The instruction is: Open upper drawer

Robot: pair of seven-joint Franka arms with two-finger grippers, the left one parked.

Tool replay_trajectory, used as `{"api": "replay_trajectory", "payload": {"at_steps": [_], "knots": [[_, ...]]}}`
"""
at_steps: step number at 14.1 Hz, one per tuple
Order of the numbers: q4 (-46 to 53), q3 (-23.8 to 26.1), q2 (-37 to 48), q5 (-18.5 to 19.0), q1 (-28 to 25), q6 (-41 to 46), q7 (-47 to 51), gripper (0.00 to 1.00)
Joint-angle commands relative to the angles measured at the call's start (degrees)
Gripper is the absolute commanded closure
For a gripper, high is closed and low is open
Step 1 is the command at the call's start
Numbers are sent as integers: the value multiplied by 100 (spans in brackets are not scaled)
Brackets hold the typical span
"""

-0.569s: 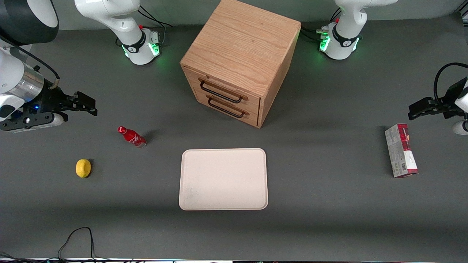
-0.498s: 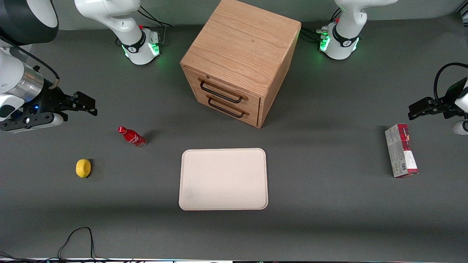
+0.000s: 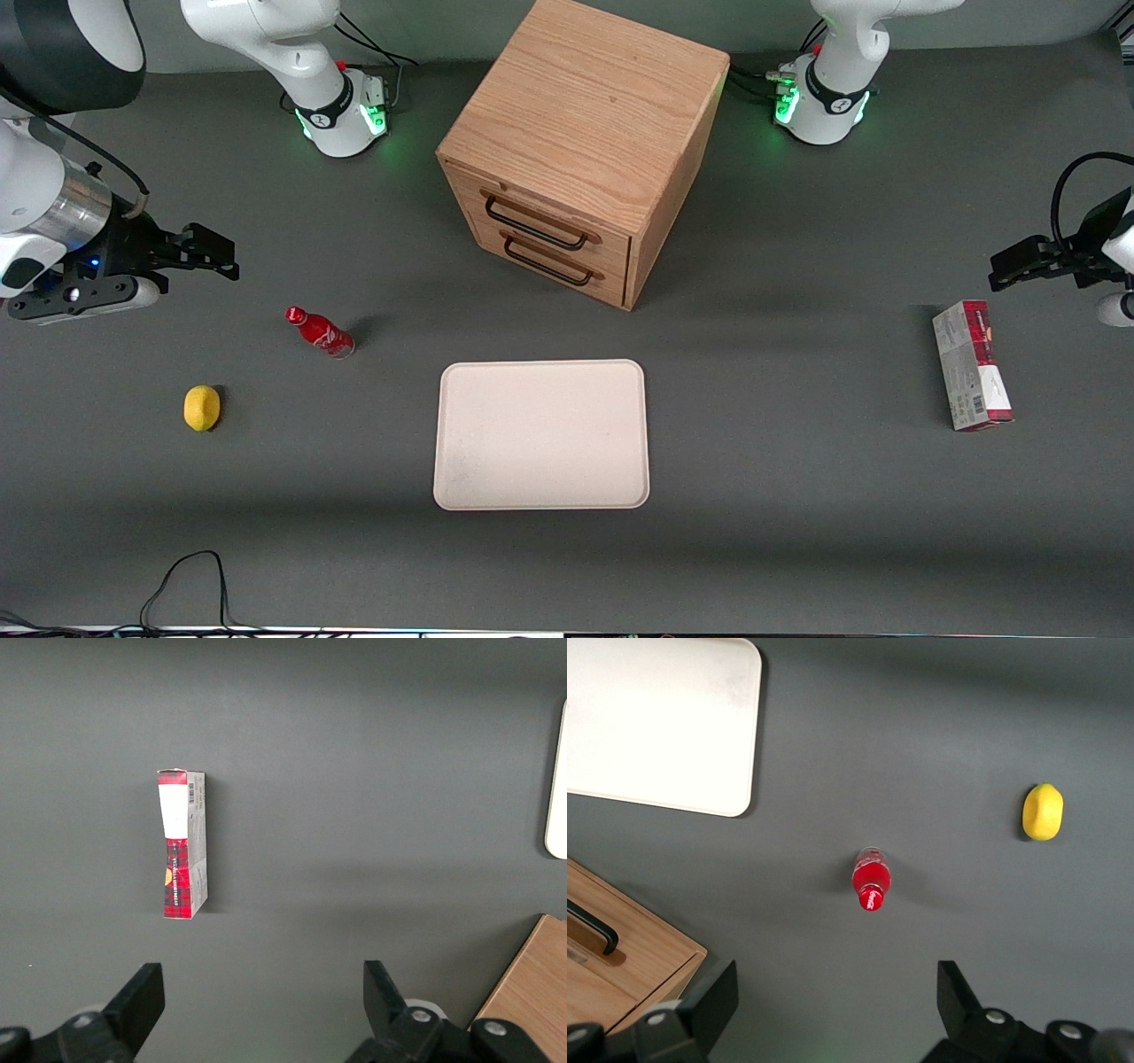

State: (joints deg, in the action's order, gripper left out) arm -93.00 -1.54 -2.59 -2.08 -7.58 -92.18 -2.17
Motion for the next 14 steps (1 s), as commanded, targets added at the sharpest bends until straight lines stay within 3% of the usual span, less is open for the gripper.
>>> {"api": "replay_trajectory", "payload": {"at_steps": [1, 4, 8, 12, 14], "knots": [[247, -30, -215, -20, -156, 122, 15, 0], [475, -21, -268, -125, -183, 507, 15, 0], [581, -13, -443, -626, -253, 535, -37, 0], [810, -13, -822, -337, -1086, 456, 24, 0], [836, 5, -831, -389, -1184, 456, 33, 0]]}}
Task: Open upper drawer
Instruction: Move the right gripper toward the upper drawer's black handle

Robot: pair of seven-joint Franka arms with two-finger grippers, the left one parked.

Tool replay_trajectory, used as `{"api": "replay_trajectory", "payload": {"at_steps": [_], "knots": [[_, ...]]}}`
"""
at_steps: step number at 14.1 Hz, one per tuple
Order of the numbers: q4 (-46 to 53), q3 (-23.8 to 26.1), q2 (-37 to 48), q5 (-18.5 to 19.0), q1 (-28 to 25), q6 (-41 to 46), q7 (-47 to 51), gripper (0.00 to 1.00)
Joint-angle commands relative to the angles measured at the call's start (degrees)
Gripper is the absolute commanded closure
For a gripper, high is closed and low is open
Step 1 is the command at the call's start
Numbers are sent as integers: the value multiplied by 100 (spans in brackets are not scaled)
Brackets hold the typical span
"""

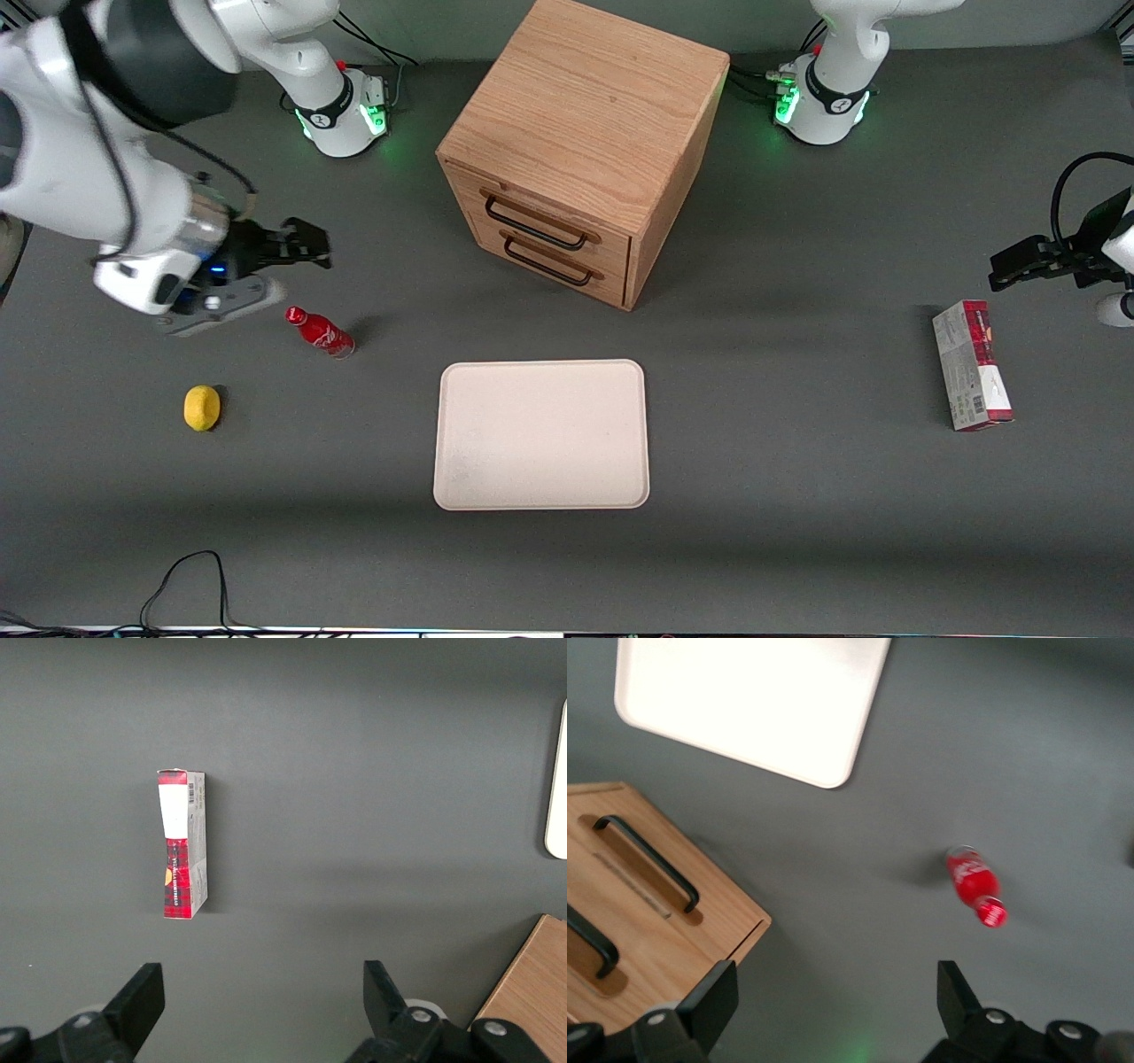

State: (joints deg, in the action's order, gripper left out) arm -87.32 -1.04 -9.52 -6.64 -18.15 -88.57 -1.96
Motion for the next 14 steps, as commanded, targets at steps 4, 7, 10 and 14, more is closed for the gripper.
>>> {"api": "replay_trajectory", "payload": {"at_steps": [4, 7, 10, 14], "knots": [[286, 43, -164, 119, -795, -256, 11, 0], [391, 52, -366, 75, -1041, -266, 11, 0], [541, 52, -533, 101, -1366, -266, -15, 0], [777, 69, -796, 57, -1516, -275, -85, 0]]}}
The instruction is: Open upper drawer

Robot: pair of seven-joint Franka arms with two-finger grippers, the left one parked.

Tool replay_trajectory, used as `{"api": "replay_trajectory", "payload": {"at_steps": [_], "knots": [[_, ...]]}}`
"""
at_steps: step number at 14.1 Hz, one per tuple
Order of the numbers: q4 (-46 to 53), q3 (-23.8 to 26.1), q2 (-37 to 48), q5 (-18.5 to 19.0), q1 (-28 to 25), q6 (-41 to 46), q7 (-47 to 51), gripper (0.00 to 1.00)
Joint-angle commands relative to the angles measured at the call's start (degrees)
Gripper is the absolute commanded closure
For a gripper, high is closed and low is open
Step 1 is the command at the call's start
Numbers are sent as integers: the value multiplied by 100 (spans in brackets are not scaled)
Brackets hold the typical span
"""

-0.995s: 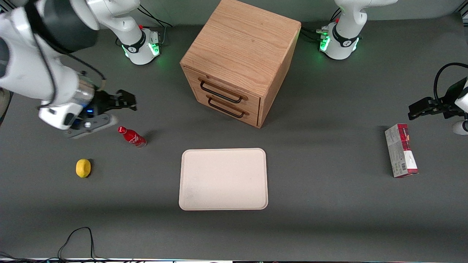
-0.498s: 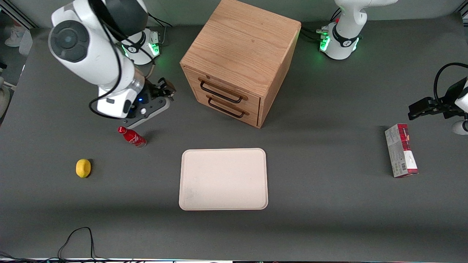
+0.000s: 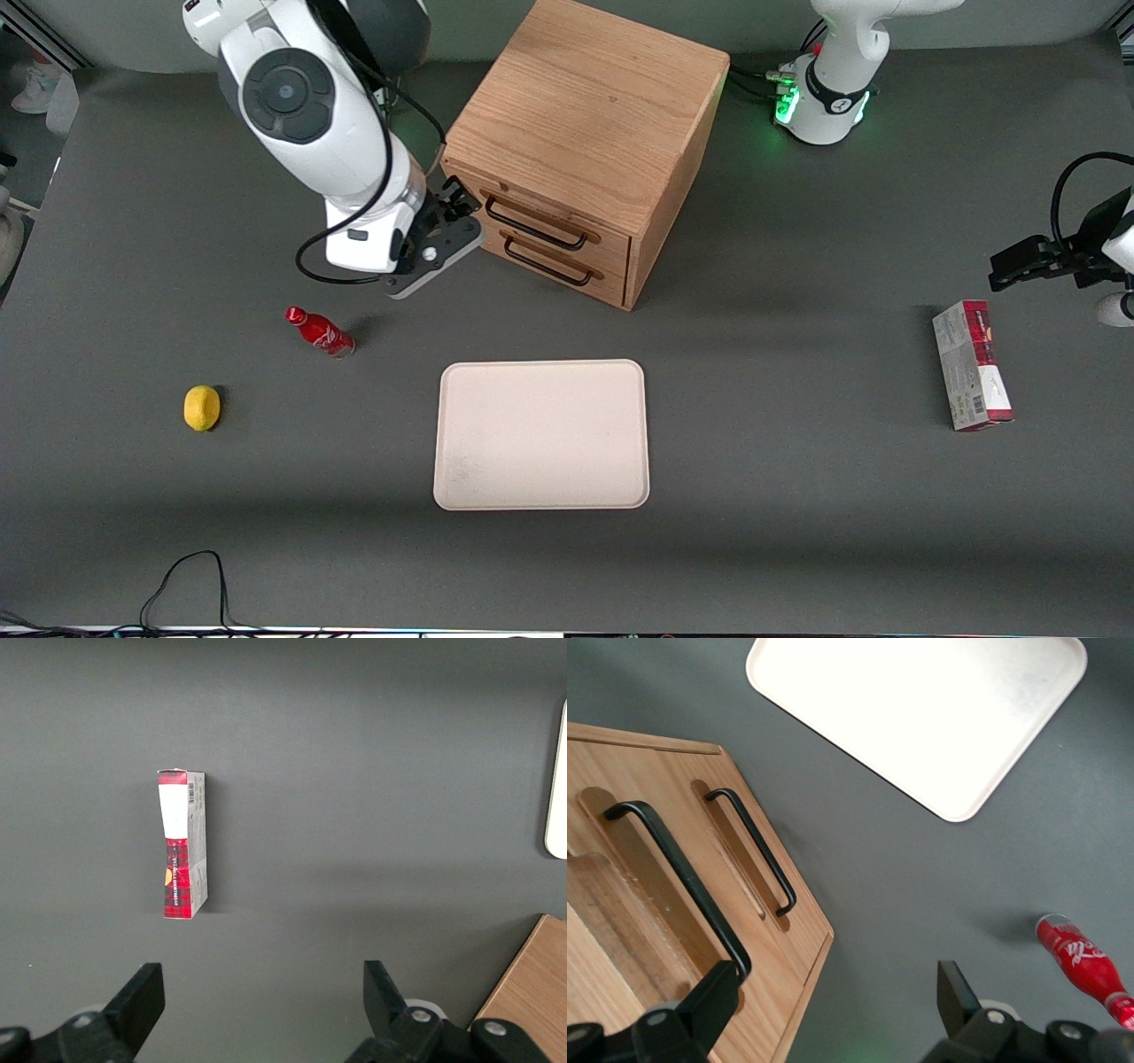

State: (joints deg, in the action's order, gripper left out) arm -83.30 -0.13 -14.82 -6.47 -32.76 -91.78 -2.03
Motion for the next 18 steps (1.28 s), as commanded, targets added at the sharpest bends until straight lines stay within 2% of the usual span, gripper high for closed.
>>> {"api": "replay_trajectory", "payload": {"at_steps": [1, 8, 18], "knots": [[429, 30, -336, 50, -107, 37, -79, 0], [438, 74, -688, 76, -599, -182, -782, 0], [376, 74, -987, 41, -758, -183, -984, 0]]}}
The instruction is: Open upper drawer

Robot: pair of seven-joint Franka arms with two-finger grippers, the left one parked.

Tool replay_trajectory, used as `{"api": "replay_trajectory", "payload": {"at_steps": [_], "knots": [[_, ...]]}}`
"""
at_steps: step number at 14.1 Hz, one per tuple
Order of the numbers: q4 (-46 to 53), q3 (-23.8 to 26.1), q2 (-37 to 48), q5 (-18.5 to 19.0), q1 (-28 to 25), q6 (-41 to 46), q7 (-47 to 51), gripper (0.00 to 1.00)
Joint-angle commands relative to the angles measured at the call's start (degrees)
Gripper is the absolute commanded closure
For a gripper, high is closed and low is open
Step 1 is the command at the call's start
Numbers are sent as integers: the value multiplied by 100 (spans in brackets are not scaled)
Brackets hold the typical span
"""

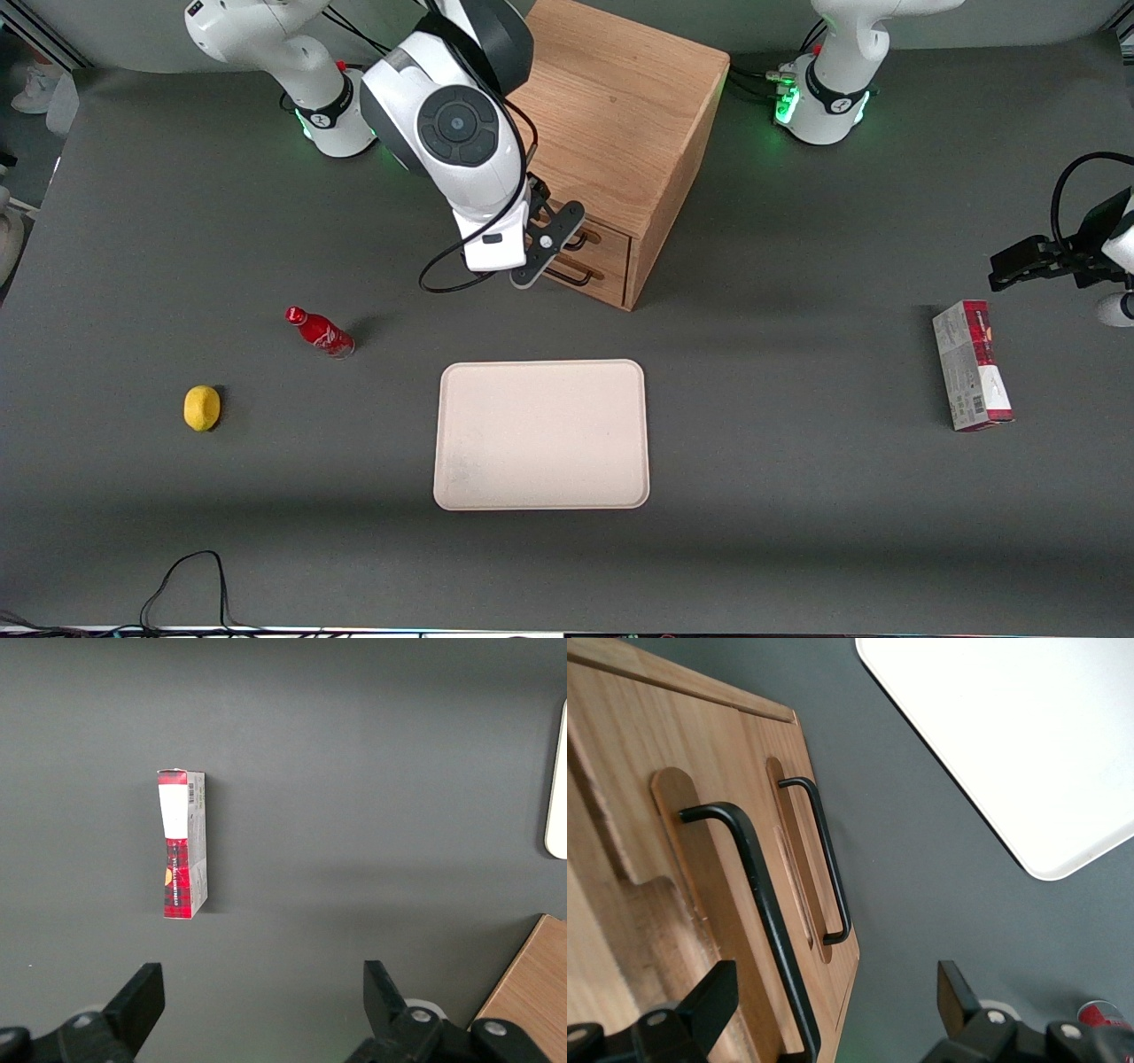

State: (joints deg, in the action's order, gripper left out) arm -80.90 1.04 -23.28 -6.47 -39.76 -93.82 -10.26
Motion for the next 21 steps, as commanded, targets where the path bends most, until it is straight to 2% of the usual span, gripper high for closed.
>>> {"api": "replay_trajectory", "payload": {"at_steps": [1, 19, 21], "knots": [[127, -42, -203, 41, -58, 21, -160, 0], [22, -42, -537, -73, -50, -207, -547, 0], [22, -51, -564, -274, 3, -199, -852, 0]]}}
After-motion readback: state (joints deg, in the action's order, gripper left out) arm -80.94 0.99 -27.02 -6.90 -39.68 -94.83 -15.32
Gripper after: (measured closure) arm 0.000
